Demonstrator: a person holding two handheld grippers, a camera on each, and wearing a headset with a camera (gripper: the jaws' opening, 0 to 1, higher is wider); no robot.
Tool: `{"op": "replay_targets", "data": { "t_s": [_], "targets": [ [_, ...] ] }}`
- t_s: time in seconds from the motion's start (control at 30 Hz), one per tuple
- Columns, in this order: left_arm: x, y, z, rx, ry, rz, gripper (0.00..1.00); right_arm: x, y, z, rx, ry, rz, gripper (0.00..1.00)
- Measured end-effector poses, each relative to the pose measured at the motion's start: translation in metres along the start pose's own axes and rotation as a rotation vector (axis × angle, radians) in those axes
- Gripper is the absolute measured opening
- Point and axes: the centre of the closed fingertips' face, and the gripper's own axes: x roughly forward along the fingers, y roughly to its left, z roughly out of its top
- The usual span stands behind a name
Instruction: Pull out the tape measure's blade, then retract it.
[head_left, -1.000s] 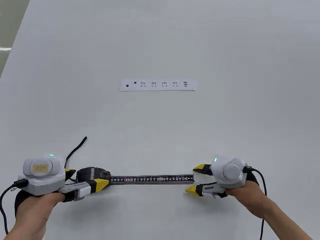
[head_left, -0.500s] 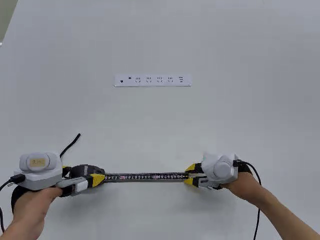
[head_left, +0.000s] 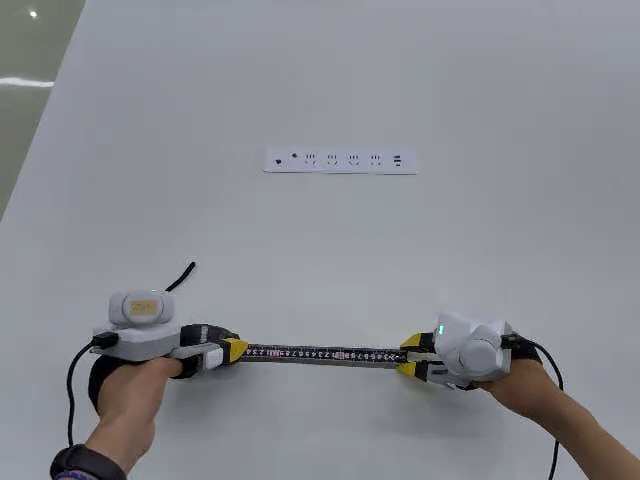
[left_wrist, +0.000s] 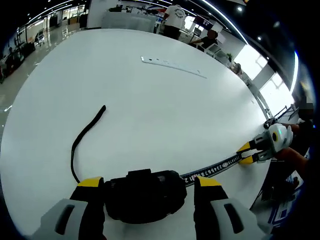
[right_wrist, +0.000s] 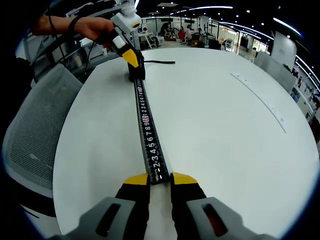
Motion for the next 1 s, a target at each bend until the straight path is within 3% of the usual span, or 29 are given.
{"op": "replay_targets", "data": {
  "t_s": [0.1, 0.27, 0.6, 0.87, 0.9, 1.0],
  "targets": [
    [0.004, 0.004, -0.003, 0.039, 0.032, 0.044, 0.7, 0.001, -0.001, 0.0, 0.001, -0.007, -0.006, 0.15],
    [0.009, 0.015, -0.003, 0.043, 0.035, 0.091, 0.65, 0.0, 0.0, 0.0, 0.009, -0.017, -0.013, 0.15],
    [0.011, 0.014, -0.007, 0.076, 0.063, 0.152, 0.67, 0.001, 0.0, 0.0, 0.001, -0.02, -0.015, 0.14],
    [0.011, 0.015, -0.008, 0.083, 0.068, 0.16, 0.66, 0.0, 0.0, 0.0, -0.001, -0.02, -0.014, 0.14],
    [0.01, 0.015, -0.009, 0.102, 0.07, 0.195, 0.65, 0.0, 0.0, 0.0, -0.004, -0.018, -0.016, 0.14],
    [0.009, 0.015, -0.009, 0.115, 0.068, 0.201, 0.65, 0.002, -0.001, 0.0, -0.004, -0.021, -0.018, 0.14]
  ]
}}
